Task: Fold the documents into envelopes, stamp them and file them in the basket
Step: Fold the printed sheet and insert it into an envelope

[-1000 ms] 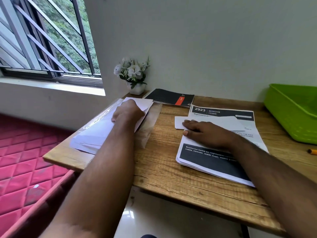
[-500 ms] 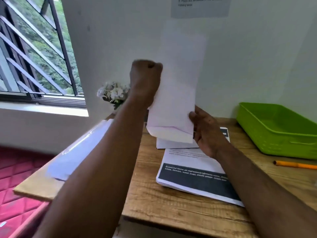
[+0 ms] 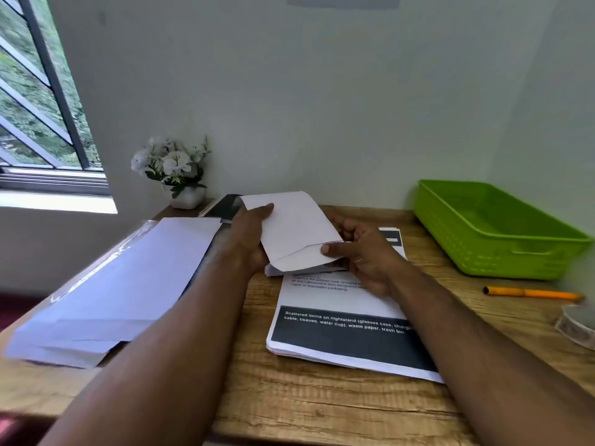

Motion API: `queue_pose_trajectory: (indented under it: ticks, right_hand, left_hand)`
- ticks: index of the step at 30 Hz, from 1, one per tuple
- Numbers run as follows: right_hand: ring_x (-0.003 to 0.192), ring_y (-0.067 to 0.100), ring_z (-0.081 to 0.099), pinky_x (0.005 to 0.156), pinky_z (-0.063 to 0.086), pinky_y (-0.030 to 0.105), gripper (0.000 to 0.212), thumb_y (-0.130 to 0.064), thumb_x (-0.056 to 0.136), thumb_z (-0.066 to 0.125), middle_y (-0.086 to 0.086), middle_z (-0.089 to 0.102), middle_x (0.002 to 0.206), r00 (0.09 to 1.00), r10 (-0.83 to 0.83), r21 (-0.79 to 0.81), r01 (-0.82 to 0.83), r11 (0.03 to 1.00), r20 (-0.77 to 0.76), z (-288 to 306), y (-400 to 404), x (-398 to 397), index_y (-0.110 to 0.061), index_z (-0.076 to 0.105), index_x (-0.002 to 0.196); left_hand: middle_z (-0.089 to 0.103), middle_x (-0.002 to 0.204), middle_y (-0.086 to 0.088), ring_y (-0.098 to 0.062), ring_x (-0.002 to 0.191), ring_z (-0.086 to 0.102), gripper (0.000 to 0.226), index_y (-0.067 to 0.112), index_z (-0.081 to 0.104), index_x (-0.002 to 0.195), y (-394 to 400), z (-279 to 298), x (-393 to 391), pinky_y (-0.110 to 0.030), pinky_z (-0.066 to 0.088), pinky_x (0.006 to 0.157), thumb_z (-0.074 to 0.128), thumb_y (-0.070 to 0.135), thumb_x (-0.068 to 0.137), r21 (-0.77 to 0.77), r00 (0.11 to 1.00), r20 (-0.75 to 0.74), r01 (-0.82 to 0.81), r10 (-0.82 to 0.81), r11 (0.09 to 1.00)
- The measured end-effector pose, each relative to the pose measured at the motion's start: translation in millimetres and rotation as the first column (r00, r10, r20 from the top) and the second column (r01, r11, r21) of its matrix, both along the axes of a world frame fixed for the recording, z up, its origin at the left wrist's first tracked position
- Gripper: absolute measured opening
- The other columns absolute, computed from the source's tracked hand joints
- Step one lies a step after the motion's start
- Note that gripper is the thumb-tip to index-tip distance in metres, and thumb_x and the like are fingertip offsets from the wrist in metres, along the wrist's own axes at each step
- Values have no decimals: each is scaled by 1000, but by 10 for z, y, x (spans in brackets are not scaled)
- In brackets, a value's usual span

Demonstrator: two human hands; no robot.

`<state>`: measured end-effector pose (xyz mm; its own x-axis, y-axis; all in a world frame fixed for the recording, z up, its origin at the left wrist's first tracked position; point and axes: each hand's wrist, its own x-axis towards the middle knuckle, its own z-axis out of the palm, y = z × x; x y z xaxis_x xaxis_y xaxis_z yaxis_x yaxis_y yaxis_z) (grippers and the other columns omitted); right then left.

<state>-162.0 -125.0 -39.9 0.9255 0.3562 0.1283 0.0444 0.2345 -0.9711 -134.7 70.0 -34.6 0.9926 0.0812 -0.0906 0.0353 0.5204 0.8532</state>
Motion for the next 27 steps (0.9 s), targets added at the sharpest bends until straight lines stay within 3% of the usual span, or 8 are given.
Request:
queue_pose_trajectory:
  ticks: [4,8,15,18,21,23,25,27]
  right_hand:
    - [107,25,65,83,56,40,58,14,78,61,3,69,117,994,-105,-4,105,994,-9,-5,11,30,-17,60,127]
    - [94,14,64,64,52,27,45,-1,84,63,-6,71,110,977,-211,-29,210,977,-23,21,7,26,-24,63,123]
    - [89,13,64,57,51,26,34,-9,91,58,2,70,110,975,-214,12,215,976,-53,23,30,20,-22,64,122]
    - [79,11,61,48,46,21,36,-4,91,56,1,71,105,983,-167,8,168,986,-80,28,67,-2,-21,64,122]
    - [65,11,56,45,43,20,42,2,91,54,5,69,101,990,1,-18,-3,1000,-144,59,58,-29,-18,61,127]
    - [55,9,52,43,40,19,43,2,91,54,6,67,95,985,39,-36,-46,998,-166,68,54,-51,-18,61,128]
    - [58,10,55,43,40,20,40,-3,90,59,6,66,96,990,-68,-96,56,994,-126,59,81,-53,-17,61,126]
    - [69,8,57,50,43,21,39,-16,85,69,2,64,95,952,-290,-300,306,904,99,36,117,-40,-18,60,123]
  left_hand:
    - [66,118,-21,-38,106,65,43,4,52,132,-75,49,-73,-43,59,69,54,19,91,-102,994,-7,105,-107,989]
    - [62,126,-21,-39,113,60,62,7,48,138,-156,27,-85,-45,55,84,59,26,80,-94,980,89,185,-177,978]
    - [59,115,-19,-36,107,56,67,9,51,127,-297,24,-127,-52,40,103,59,54,79,-143,915,259,354,-310,924]
    - [57,105,-15,-34,101,56,90,13,53,115,-289,6,-84,-50,40,100,64,81,56,-187,892,332,381,-306,906]
    - [62,99,-18,-34,95,62,109,7,65,104,-213,5,-82,-52,41,99,71,83,26,-225,914,293,351,-281,909]
    - [65,110,-21,-37,104,63,110,6,69,106,-157,8,-81,-61,40,99,71,80,24,-287,934,266,313,-238,905]
    - [60,127,-20,-39,114,60,118,7,63,119,-112,26,-65,-64,39,99,77,75,24,-342,935,269,317,-231,885]
    - [50,140,-17,-38,118,58,136,7,48,138,-93,15,-21,-61,39,103,83,72,23,-380,944,240,308,-229,872]
